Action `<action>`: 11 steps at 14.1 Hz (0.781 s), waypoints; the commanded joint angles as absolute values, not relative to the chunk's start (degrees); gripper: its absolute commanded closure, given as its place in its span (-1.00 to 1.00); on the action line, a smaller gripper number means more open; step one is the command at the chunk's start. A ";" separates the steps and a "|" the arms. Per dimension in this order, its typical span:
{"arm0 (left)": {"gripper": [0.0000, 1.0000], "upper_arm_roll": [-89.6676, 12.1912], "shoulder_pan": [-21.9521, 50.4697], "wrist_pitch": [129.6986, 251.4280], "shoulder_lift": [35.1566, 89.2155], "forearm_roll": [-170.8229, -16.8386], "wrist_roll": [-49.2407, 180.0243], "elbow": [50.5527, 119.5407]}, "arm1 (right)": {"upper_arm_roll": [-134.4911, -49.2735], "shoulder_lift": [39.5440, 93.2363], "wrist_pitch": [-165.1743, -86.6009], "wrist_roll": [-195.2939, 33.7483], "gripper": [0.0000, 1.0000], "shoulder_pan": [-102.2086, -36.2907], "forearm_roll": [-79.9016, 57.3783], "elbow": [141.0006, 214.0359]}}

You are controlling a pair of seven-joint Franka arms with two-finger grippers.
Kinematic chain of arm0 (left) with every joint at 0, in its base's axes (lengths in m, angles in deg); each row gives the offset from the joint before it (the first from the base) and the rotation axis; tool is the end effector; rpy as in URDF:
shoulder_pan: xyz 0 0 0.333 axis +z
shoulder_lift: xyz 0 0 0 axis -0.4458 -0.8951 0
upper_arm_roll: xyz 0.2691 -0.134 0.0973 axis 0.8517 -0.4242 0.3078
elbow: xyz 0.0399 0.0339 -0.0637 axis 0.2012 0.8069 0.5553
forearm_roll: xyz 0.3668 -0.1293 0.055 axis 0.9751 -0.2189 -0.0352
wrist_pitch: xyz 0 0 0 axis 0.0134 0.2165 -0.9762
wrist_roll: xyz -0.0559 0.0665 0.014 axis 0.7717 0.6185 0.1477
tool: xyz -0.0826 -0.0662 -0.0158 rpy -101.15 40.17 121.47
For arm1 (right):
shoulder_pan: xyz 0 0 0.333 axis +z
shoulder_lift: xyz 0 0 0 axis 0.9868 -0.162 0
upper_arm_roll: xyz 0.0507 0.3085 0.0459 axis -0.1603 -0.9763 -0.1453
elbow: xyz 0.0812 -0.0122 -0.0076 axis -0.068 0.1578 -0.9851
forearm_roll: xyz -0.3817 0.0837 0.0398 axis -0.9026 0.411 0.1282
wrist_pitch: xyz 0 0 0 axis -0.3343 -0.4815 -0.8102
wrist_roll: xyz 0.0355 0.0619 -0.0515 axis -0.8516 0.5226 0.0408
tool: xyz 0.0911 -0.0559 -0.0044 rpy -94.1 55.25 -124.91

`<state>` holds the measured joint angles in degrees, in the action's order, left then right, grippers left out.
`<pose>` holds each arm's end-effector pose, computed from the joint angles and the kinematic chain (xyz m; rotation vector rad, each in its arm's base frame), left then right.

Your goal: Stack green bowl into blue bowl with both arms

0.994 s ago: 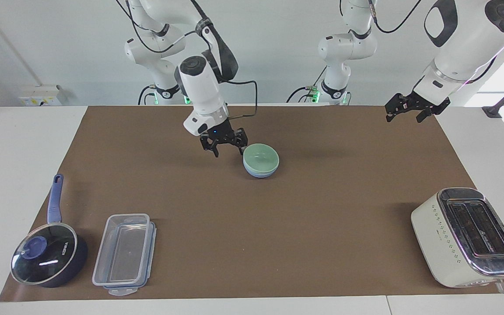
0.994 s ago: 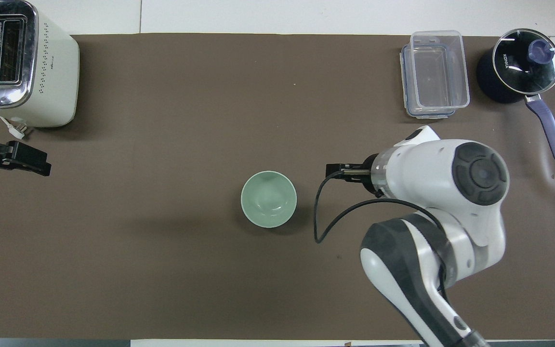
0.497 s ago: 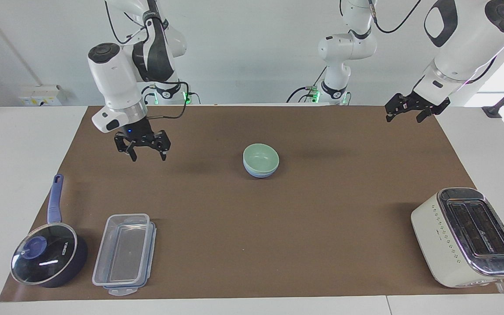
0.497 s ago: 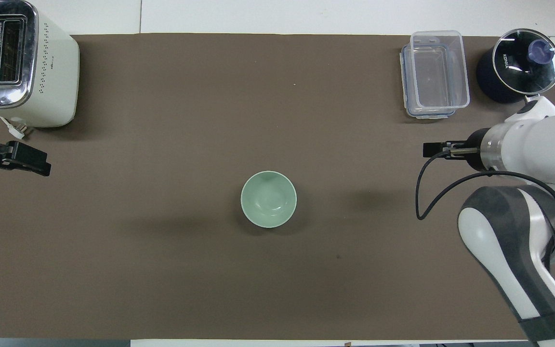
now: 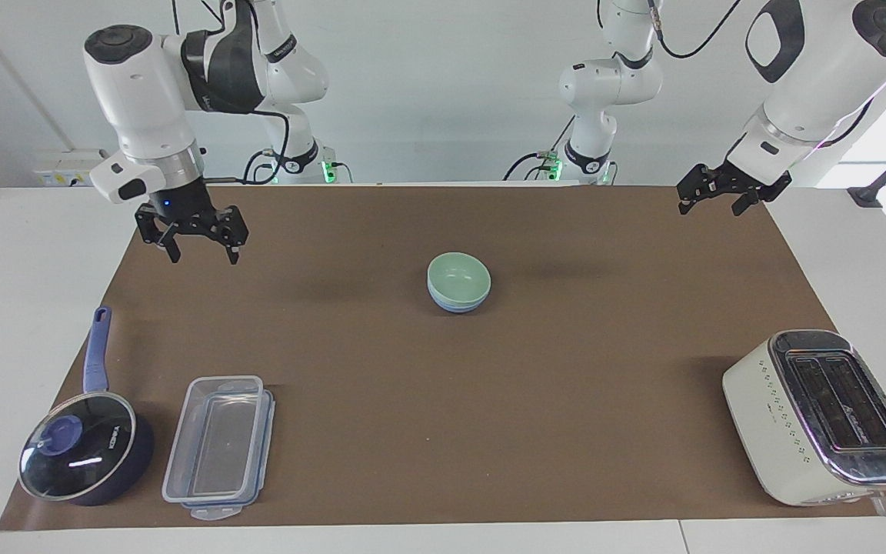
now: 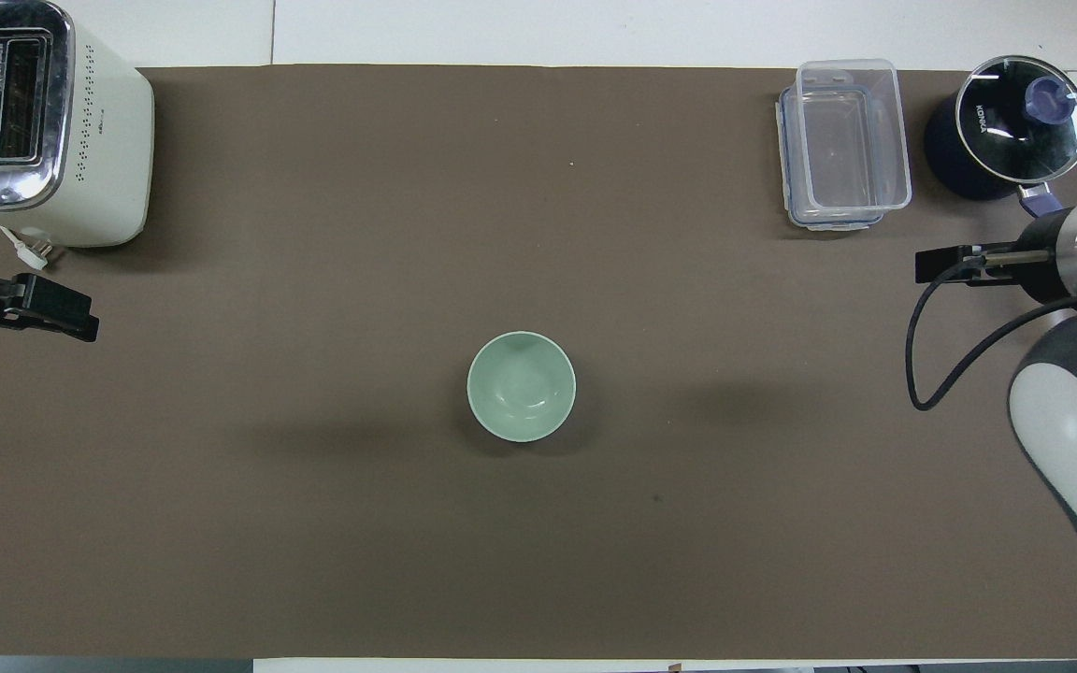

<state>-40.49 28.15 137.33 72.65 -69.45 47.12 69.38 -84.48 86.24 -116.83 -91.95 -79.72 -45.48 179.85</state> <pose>0.5386 -0.0311 0.5943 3.1165 -0.1618 -0.2154 0.5500 0.0025 0.5654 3.0787 -0.0379 0.1903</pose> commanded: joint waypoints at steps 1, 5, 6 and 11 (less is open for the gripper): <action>-1.00 -40.37 27.88 138.22 73.39 -68.69 46.70 70.51 | -85.12 81.30 -106.14 -91.23 -1.00 -80.41 -46.51 167.75; -1.00 -40.37 27.88 138.22 73.39 -68.69 46.78 70.51 | -85.21 81.38 -101.46 -91.67 -1.00 -80.24 -45.54 166.23; -1.00 -40.37 27.88 138.22 73.39 -68.69 46.70 70.51 | -85.21 81.47 -100.76 -91.67 -1.00 -80.32 -45.54 166.23; -1.00 -40.37 27.88 138.22 73.39 -68.69 46.70 70.51 | -84.86 83.67 -97.85 -91.50 -1.00 -80.32 -45.28 167.72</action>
<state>-40.49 28.15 137.33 72.65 -69.45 47.11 69.38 -84.53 82.95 -98.62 -91.95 -79.67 -45.49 167.74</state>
